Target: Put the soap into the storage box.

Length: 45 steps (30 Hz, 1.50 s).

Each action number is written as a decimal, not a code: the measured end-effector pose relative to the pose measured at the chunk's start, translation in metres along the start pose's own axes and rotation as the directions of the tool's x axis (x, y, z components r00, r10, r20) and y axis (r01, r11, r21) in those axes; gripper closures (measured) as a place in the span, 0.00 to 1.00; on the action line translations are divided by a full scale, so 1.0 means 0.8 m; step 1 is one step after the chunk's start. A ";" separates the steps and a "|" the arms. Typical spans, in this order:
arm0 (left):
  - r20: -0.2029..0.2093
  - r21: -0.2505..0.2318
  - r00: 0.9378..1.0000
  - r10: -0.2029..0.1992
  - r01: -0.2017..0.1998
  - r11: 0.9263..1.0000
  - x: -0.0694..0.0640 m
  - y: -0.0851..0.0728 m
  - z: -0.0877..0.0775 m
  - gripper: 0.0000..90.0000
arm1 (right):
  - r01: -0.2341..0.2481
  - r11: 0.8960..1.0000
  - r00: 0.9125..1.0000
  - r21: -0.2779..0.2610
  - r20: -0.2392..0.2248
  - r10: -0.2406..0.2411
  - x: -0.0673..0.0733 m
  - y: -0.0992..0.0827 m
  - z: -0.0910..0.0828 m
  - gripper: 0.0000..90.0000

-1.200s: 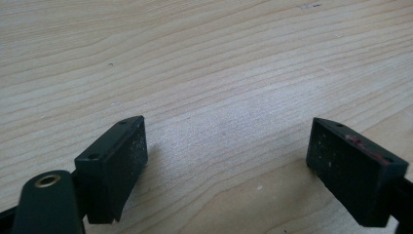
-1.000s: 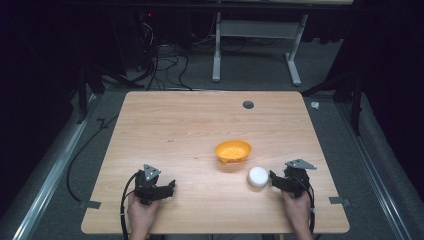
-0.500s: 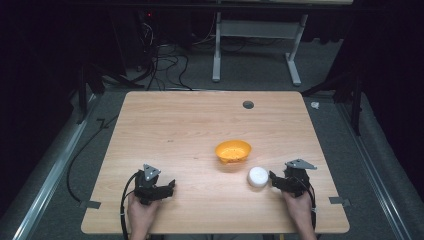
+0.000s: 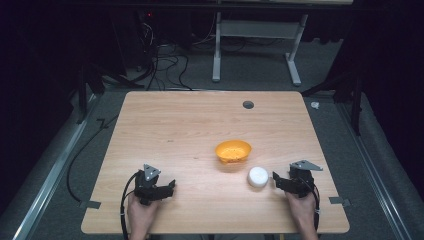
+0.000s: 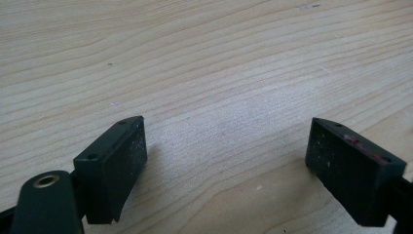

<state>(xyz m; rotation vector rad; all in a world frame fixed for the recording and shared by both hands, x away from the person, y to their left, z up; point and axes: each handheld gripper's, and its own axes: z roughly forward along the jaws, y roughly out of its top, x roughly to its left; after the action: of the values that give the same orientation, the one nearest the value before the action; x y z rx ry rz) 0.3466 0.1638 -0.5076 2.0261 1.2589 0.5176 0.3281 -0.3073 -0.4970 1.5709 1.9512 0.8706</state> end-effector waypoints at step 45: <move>-0.001 0.000 1.000 0.000 0.000 1.000 0.000 0.000 0.000 0.17 | 0.139 0.989 0.976 -0.048 -0.161 -0.145 0.082 0.008 -0.011 0.17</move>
<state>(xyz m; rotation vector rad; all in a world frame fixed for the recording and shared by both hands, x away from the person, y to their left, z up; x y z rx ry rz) 0.3466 0.1637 -0.5076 2.0261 1.2591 0.5186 0.3116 -0.2437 -0.4853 1.3579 2.1196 0.9968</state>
